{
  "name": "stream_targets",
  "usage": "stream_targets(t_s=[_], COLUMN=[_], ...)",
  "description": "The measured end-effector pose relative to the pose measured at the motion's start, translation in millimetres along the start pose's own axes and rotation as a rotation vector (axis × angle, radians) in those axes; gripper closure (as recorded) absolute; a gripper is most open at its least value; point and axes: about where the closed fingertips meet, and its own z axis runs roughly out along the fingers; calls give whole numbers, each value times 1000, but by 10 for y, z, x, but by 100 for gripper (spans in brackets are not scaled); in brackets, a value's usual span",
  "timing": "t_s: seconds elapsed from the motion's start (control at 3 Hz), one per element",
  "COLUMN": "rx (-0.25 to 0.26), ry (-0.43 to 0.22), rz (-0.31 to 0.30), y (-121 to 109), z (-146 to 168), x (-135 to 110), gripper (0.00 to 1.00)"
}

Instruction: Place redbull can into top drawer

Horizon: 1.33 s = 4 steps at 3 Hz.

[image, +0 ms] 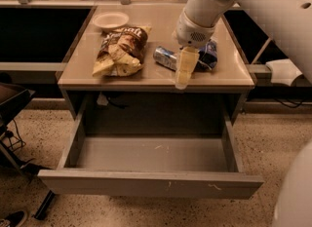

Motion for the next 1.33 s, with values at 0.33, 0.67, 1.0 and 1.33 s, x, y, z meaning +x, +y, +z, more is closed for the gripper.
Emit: stream_targets(t_s=[0.33, 0.67, 1.0, 1.33], rx=[-28, -17, -50, -99], ry=[22, 14, 58, 68], rz=[-41, -41, -27, -9], y=[-275, -325, -366, -465], z=[193, 188, 333, 590], x=[-120, -151, -101, -70], gripper=[0, 0, 0, 0])
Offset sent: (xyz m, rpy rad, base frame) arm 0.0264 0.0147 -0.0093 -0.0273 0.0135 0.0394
